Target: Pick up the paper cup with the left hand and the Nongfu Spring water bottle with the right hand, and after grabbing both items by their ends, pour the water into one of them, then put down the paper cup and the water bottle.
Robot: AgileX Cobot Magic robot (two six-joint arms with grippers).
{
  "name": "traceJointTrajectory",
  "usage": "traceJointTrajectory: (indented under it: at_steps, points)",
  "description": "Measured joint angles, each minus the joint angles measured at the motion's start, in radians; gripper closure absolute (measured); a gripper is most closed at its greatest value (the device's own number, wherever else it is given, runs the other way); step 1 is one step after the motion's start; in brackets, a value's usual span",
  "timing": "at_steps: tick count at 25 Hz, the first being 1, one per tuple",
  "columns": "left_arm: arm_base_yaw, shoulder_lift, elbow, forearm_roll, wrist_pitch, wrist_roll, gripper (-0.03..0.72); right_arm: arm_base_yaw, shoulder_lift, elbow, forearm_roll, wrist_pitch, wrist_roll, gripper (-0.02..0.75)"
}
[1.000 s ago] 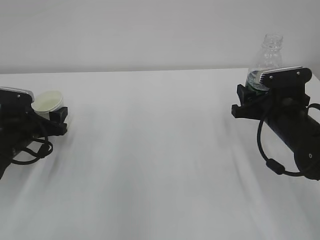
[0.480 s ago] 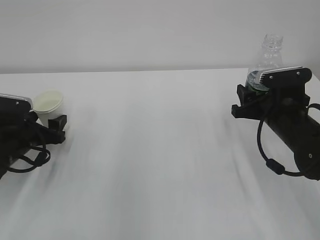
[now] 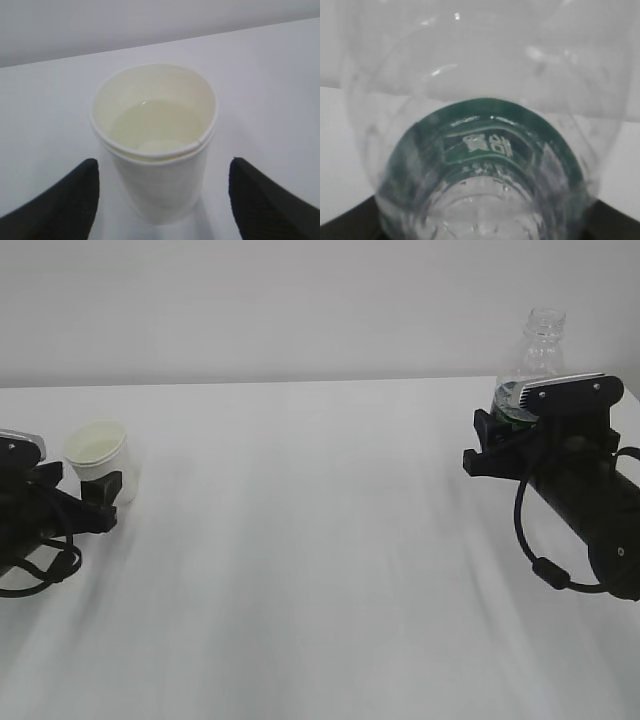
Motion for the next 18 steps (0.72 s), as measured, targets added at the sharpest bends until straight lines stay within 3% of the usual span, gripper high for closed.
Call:
traceJointTrajectory:
  at_steps: [6,18]
  points:
    - [-0.004,-0.065,0.050,0.025,0.000,0.000,0.102,0.000,0.000,0.000,0.000,0.000,0.000,0.283]
    - [-0.125,-0.093,0.077,0.029,0.000,0.000,0.102,0.000,0.000,0.000,0.000,0.000,0.000,0.283]
